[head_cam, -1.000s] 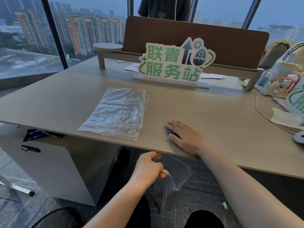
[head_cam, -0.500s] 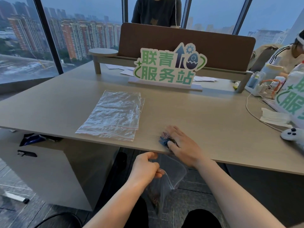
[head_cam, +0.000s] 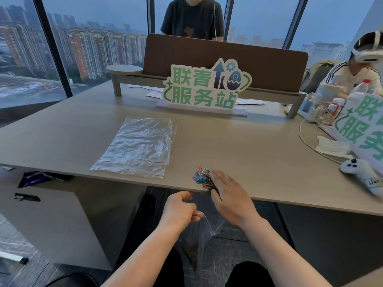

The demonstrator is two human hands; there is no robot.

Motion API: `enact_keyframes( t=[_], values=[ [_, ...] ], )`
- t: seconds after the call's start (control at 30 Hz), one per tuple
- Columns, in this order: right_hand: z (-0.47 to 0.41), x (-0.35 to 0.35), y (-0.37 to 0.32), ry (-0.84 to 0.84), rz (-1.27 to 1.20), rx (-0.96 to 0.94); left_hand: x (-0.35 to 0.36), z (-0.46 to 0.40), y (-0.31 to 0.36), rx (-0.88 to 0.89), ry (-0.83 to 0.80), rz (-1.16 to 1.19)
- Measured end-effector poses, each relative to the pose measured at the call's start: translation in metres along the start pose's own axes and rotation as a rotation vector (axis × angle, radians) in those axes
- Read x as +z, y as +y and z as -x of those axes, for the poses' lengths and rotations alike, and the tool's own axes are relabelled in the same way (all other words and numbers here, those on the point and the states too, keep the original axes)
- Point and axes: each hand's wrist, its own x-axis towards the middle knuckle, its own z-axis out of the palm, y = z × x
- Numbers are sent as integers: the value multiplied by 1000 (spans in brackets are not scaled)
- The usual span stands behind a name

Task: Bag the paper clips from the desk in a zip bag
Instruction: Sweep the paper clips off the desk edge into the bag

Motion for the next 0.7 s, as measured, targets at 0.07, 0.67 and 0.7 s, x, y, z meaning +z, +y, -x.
enact_keyframes(
  t=[0.07, 0.67, 0.7],
  values=[
    [4, 4, -3, -6, 16, 9, 0, 0, 0, 4, 2, 4],
    [44, 12, -34, 65, -33, -53, 2, 7, 3, 36, 22, 75],
    [45, 11, -34, 90, -81, -56, 2, 8, 4, 38, 20, 81]
  ],
)
